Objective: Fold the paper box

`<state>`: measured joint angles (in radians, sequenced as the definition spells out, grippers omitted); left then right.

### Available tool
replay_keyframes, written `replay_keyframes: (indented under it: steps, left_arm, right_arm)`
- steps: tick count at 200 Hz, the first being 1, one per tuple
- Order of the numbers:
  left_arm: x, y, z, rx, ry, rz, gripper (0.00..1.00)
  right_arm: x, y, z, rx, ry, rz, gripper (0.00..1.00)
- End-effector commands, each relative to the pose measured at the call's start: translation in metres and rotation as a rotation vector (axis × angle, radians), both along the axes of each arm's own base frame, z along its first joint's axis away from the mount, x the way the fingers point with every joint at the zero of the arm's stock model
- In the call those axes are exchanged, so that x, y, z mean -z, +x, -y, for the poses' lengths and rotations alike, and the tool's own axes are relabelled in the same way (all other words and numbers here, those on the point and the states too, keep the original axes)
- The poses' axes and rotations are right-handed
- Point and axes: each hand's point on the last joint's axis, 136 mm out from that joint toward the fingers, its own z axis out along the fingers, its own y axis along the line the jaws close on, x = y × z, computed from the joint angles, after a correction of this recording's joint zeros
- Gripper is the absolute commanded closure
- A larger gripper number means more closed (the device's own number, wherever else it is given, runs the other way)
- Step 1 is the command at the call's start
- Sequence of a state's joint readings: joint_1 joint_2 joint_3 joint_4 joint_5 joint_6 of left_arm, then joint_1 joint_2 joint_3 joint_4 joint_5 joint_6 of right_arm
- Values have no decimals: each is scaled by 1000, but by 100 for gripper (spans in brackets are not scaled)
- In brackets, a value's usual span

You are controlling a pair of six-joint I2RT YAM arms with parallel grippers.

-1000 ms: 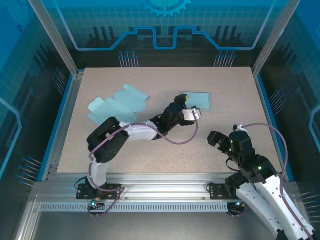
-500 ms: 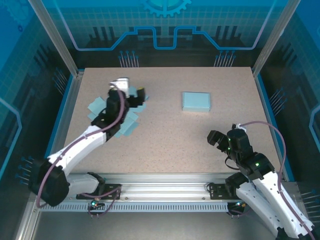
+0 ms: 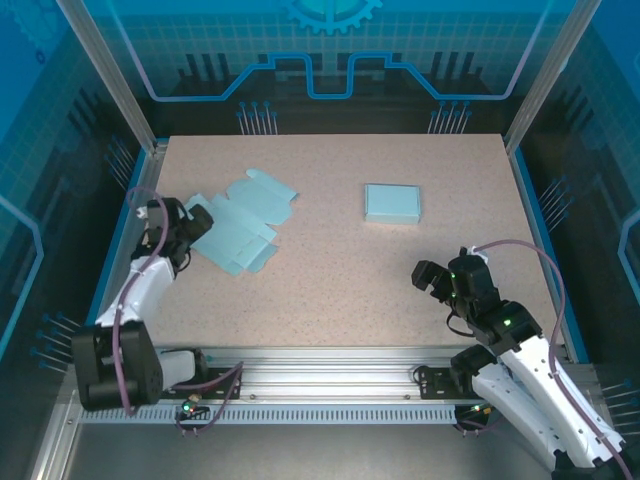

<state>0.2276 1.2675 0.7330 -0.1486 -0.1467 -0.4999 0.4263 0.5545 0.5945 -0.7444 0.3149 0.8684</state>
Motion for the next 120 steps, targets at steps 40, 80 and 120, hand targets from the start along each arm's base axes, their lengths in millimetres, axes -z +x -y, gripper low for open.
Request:
replay_keyframes:
  steps: [40, 80, 120]
  left_arm:
    - [36, 48, -43, 33, -119, -83, 1]
    - [53, 80, -51, 160, -108, -193, 1]
    - [63, 101, -58, 231, -93, -256, 7]
  right_arm:
    - [0, -7, 9, 40, 7, 10, 0]
    - [2, -9, 9, 53, 18, 3, 0]
    - [1, -7, 8, 54, 26, -2, 0]
